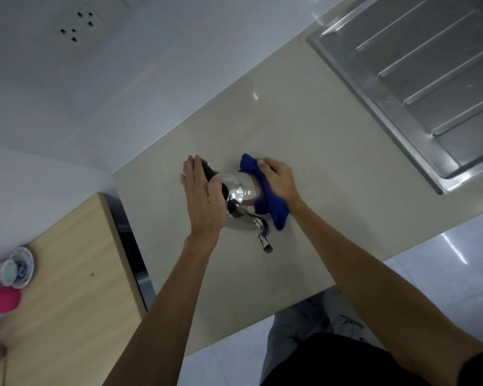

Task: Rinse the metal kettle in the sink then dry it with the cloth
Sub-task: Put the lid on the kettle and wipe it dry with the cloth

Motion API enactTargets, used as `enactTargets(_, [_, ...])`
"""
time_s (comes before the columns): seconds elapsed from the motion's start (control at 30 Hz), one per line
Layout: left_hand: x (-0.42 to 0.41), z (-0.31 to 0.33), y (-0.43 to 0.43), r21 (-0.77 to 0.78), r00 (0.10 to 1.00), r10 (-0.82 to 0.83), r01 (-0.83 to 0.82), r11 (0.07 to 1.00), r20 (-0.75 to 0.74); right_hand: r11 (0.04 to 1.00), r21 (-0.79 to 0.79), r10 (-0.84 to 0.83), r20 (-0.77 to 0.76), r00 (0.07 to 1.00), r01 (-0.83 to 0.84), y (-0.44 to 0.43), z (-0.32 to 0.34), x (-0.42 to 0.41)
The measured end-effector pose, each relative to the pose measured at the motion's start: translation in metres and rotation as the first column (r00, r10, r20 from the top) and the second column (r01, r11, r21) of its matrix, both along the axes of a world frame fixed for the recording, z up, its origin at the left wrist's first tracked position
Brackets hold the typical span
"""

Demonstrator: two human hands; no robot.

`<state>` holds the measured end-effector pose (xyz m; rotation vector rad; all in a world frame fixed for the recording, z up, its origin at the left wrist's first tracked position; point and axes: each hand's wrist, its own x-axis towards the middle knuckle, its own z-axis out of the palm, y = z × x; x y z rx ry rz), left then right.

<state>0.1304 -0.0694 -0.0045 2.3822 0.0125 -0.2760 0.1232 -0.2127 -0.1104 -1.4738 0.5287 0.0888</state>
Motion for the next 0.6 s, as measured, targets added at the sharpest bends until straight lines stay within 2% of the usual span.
enactTargets(0.07, [0.002, -0.004, 0.002, 0.015, 0.999, -0.030, 0.029, 0.999, 0.037, 1.000, -0.016, 0.000, -0.039, 0.999, 0.000, -0.003, 0.004, 0.003])
enactTargets(0.13, [0.003, -0.008, 0.004, 0.008, 0.996, -0.048, 0.048, 0.999, 0.079, 0.999, 0.017, -0.048, 0.019, 0.999, 0.048, 0.007, 0.026, -0.010])
enactTargets(0.2, [0.003, -0.012, 0.005, -0.001, 0.993, -0.058, 0.059, 0.998, 0.107, 0.998, -0.058, -0.004, 0.241, 0.971, 0.018, 0.022, 0.059, -0.028])
enactTargets(0.27, [0.004, -0.014, 0.006, 0.008, 0.992, -0.066, 0.065, 0.998, 0.109, 0.976, -0.219, 0.103, 0.401, 0.910, -0.014, 0.032, 0.070, -0.035])
enactTargets(0.33, [0.004, -0.015, 0.008, 0.016, 0.990, -0.076, 0.075, 0.997, 0.121, 0.968, -0.250, 0.102, 0.341, 0.935, -0.014, 0.024, 0.060, -0.018])
enactTargets(0.4, [0.005, -0.015, 0.007, 0.012, 0.987, -0.080, 0.079, 0.997, 0.137, 0.969, -0.218, 0.141, 0.091, 0.986, -0.118, 0.002, 0.036, 0.011])
enactTargets(0.47, [0.004, -0.015, 0.006, 0.001, 0.985, -0.073, 0.073, 0.997, 0.156, 0.944, -0.183, 0.256, -0.114, 0.960, -0.274, -0.016, 0.020, 0.030])
enactTargets(0.53, [0.005, -0.016, 0.005, 0.002, 0.983, -0.062, 0.062, 0.998, 0.173, 0.902, -0.209, 0.362, -0.112, 0.925, -0.378, -0.015, 0.026, 0.039])
enactTargets(0.6, [0.005, -0.018, 0.007, 0.002, 0.982, -0.057, 0.057, 0.998, 0.181, 0.906, -0.193, 0.388, 0.022, 0.921, -0.377, -0.005, 0.046, 0.036])
